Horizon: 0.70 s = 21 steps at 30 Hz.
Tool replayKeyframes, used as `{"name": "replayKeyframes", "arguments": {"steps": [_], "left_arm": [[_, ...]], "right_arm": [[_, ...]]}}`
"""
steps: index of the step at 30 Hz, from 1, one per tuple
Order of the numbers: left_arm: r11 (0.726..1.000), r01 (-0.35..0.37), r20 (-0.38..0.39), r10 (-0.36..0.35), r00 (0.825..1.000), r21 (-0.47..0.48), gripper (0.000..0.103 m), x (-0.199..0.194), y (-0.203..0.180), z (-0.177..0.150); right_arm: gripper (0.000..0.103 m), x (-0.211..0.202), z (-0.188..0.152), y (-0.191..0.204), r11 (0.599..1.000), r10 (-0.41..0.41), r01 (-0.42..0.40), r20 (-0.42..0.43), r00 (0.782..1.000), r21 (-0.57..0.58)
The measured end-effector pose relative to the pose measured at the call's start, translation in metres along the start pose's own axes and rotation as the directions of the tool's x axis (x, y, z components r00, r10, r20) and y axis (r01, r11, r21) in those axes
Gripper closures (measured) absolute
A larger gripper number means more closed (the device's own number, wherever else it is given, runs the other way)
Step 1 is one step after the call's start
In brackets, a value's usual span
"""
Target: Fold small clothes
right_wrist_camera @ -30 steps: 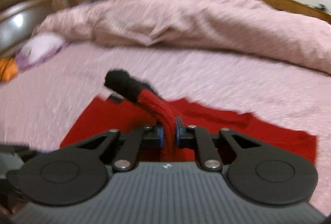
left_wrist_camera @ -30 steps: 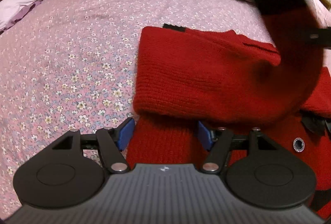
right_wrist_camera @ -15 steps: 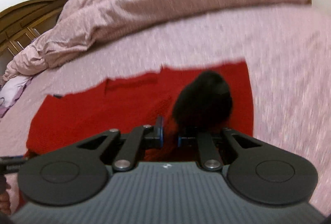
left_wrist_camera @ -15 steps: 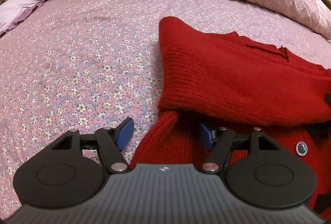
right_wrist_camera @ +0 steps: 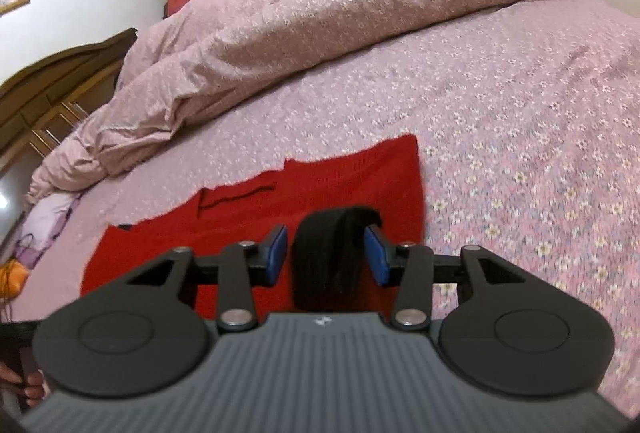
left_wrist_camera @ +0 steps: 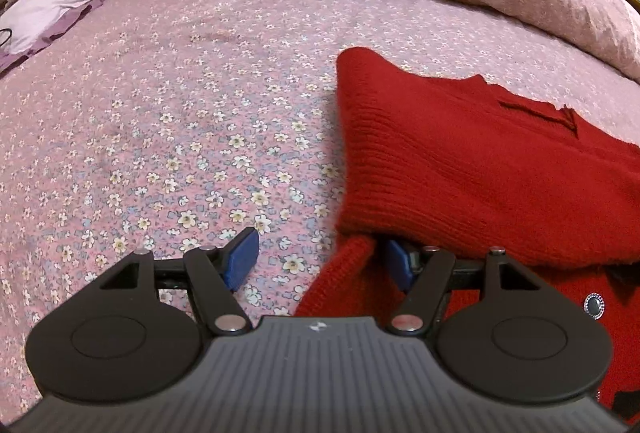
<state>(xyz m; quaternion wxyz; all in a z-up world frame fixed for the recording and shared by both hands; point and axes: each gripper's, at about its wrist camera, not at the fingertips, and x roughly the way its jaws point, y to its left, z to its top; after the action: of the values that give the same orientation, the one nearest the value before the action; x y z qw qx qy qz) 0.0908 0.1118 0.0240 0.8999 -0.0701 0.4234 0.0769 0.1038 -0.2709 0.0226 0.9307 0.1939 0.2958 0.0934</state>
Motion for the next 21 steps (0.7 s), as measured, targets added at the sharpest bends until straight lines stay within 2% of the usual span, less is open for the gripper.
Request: {"name": "replayKeyframes", "arguments": {"steps": [2,6,11,14,19,20,21], "left_arm": [[1.000,-0.004,0.002,0.004,1.000,0.017,0.031,-0.001,-0.003,0.001],[0.998,-0.019,0.011,0.019,1.000,0.054,0.031,0.000,-0.010,0.003],[0.998,-0.020,0.003,0.020,1.000,0.052,0.031,0.004,-0.012,0.005],[0.998,-0.021,0.002,0.021,1.000,0.052,0.031,0.005,-0.013,0.005],[0.998,-0.018,0.007,0.018,1.000,0.055,0.031,0.006,-0.012,0.004],[0.998,-0.018,0.008,0.018,1.000,0.057,0.031,0.006,-0.012,0.005],[0.998,-0.021,0.012,0.020,1.000,0.056,0.031,0.006,-0.011,0.005]], "right_arm": [[0.056,0.005,0.008,-0.005,0.999,0.014,-0.013,-0.016,1.000,0.039],[0.056,0.030,0.022,-0.009,0.998,0.002,0.008,-0.174,0.985,0.059],[0.056,0.053,0.026,-0.011,0.996,0.029,-0.006,-0.255,0.966,0.092],[0.057,0.064,0.026,-0.013,0.991,0.062,-0.026,-0.271,0.961,0.134],[0.057,0.070,0.028,-0.028,0.964,0.128,-0.063,-0.240,0.962,0.260],[0.061,0.069,0.028,-0.031,0.959,0.137,-0.071,-0.231,0.963,0.273],[0.069,0.066,0.028,-0.032,0.960,0.139,-0.077,-0.216,0.966,0.270]]}}
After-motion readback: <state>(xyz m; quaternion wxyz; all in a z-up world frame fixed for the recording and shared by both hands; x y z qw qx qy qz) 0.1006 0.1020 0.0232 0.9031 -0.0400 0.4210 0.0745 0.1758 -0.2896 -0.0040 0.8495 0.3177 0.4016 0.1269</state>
